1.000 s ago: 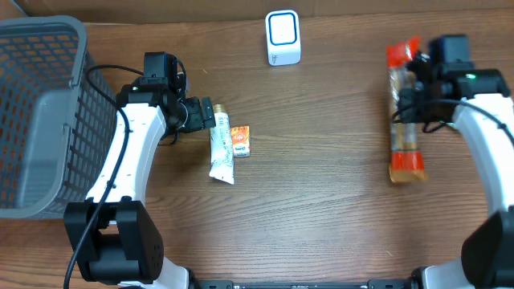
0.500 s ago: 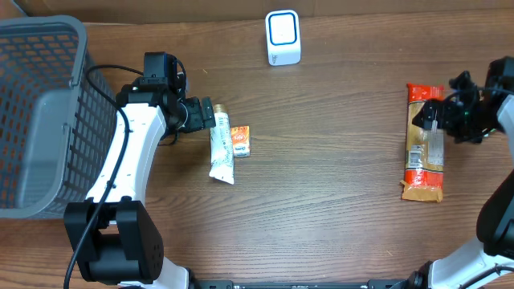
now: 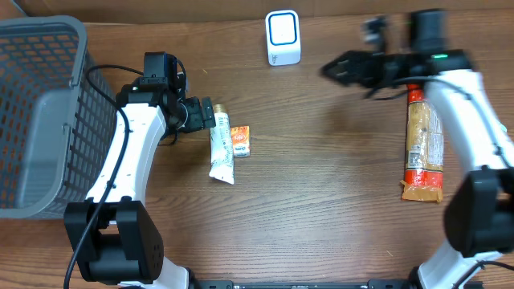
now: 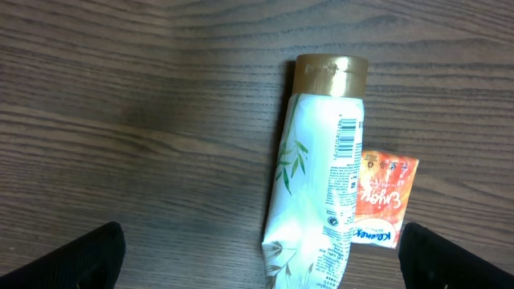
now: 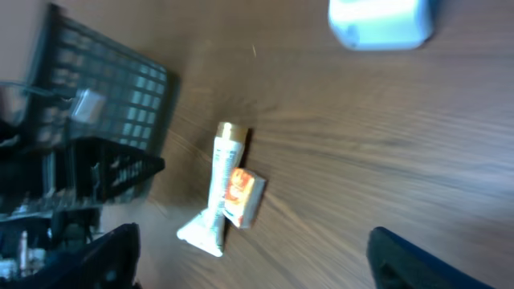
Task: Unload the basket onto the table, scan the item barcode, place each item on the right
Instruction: 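Grasp the small orange box with the right gripper and lift it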
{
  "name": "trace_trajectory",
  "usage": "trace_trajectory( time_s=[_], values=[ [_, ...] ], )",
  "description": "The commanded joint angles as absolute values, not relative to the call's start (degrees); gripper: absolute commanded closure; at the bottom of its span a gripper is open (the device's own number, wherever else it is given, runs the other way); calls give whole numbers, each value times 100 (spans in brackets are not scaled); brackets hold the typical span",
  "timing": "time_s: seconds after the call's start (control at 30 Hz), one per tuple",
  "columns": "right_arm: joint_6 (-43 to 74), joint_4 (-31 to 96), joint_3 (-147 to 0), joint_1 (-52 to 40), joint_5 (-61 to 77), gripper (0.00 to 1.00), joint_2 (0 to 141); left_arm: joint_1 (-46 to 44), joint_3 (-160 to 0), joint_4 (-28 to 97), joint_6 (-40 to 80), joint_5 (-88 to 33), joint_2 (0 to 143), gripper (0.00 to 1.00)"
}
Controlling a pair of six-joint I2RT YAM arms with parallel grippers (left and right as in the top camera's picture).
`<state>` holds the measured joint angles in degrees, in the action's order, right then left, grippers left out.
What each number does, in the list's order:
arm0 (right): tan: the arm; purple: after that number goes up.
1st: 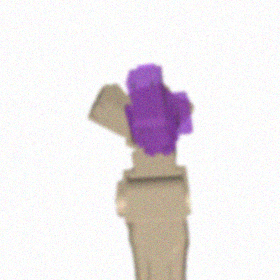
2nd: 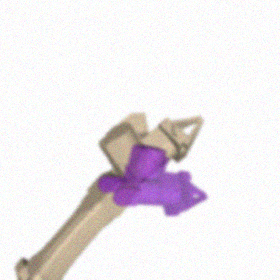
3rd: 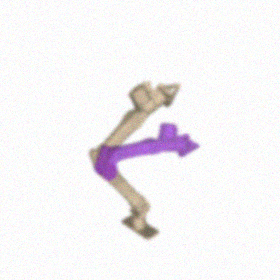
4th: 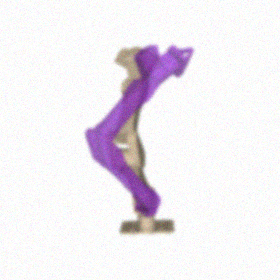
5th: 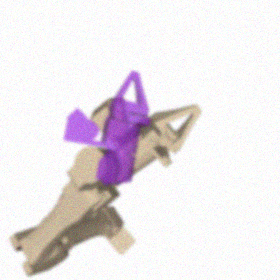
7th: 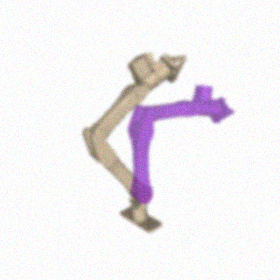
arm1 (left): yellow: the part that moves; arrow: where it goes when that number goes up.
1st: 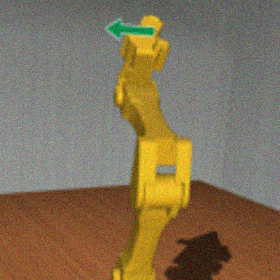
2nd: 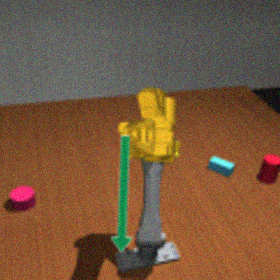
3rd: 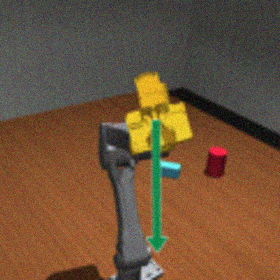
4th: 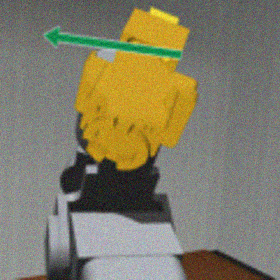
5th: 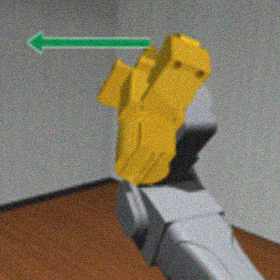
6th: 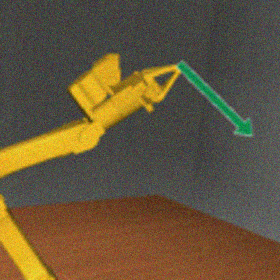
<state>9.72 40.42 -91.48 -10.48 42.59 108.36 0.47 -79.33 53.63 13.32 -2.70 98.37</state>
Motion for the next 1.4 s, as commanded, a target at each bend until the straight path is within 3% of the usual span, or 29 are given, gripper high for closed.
trace_trajectory(
  time_s=[0.0, 0.2, 0.77, 0.9, 0.97, 1.0, 1.37],
  values=[
    [2427, 3802, -9111, -1798, 2626, 15, 11177, 36, -7996, 5363, 1225, -233, 9786, 0],
    [3070, 3153, -9111, -2853, 1942, 19, 11815, 36, -7996, 5363, 1225, -233, 9786, 0],
    [3326, 2628, -9109, -3664, 3234, 54, 13067, 36, -7996, 5363, 1225, -233, 9786, 0],
    [3350, 2873, -9107, -3734, 3269, 76, 13102, 36, -7996, 5363, 1225, -235, 9786, 0],
    [3345, 3004, -9109, -3734, 3271, 94, 13102, 36, -7996, 5363, 1225, -233, 9786, 0],
    [3339, 3052, -9109, -3719, 3319, 96, 13100, 36, -7996, 5363, 1225, -233, 9786, 0],
    [1238, 3817, -9126, -1997, 6615, 96, 11817, 36, -7996, 5363, 1225, -233, 9786, 0]
  ],
)
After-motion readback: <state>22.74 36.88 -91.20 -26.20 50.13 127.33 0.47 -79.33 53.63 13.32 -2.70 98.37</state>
